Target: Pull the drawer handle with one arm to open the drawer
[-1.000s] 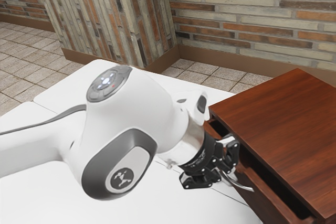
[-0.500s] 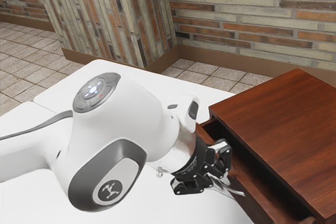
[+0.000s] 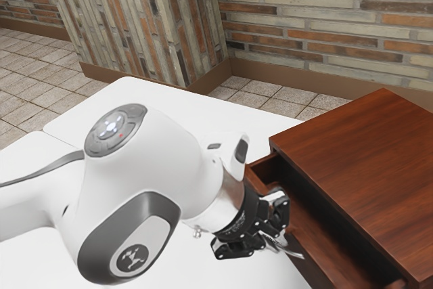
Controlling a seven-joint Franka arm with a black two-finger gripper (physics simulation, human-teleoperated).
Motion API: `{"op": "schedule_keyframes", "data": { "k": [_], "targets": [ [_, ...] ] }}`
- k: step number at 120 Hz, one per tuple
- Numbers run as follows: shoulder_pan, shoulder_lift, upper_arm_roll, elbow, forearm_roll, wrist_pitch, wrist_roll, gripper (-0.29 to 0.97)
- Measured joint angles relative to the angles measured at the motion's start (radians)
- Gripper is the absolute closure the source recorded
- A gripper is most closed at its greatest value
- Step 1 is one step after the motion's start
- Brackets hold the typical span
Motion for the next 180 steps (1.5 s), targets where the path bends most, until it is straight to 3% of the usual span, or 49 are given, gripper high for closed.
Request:
{"op": "schedule_keyframes", "data": {
  "k": [180],
  "targets": [
    [-0.003, -0.174, 0.023, -0.082, -0.013, -0.108, 0.006, 0.69]
  ]
}}
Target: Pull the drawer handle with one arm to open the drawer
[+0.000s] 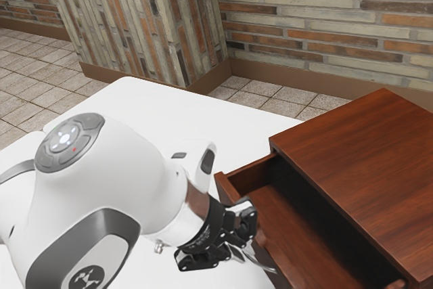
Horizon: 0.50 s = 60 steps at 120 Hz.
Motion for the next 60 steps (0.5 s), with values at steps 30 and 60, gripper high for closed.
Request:
{"op": "schedule_keyframes", "data": {
  "k": [30, 60],
  "targets": [
    [-0.008, -0.011, 0.0, -0.015, -0.002, -0.004, 0.001, 0.69],
    [-0.028, -0.04, 0.0, -0.032, -0.016, -0.016, 0.002, 0.69]
  ]
}}
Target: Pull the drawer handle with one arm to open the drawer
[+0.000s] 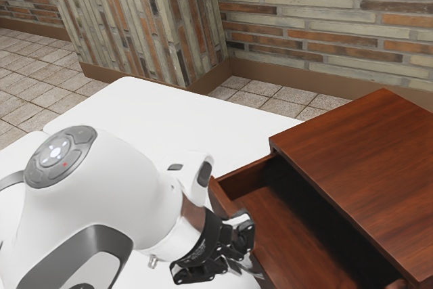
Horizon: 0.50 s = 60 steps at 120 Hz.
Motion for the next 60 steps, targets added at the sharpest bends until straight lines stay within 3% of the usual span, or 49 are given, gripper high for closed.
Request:
{"op": "schedule_keyframes", "data": {
  "k": [60],
  "targets": [
    [-0.027, -0.042, 0.029, -0.038, -0.008, -0.019, 0.002, 0.68]
  ]
}}
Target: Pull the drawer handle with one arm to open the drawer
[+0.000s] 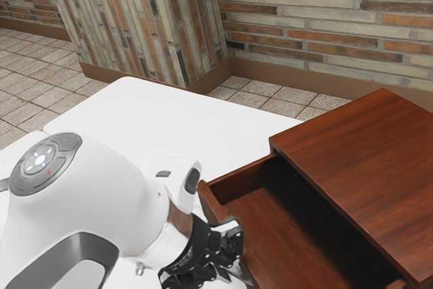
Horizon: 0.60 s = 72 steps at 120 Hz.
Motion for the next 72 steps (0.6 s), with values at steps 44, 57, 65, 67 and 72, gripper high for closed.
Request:
{"op": "schedule_keyframes", "data": {
  "k": [44, 57, 65, 67, 72],
  "targets": [
    [-0.011, -0.056, 0.038, -0.008, 0.0, -0.028, 0.001, 0.63],
    [-0.01, -0.094, 0.103, 0.008, 0.002, -0.069, 0.001, 0.44],
    [-0.01, -0.135, 0.16, 0.043, 0.015, -0.118, 0.002, 0.32],
    [-0.01, -0.141, 0.183, 0.065, 0.024, -0.139, 0.003, 0.3],
    [-0.01, -0.149, 0.234, 0.138, 0.045, -0.204, 0.012, 0.24]
  ]
}}
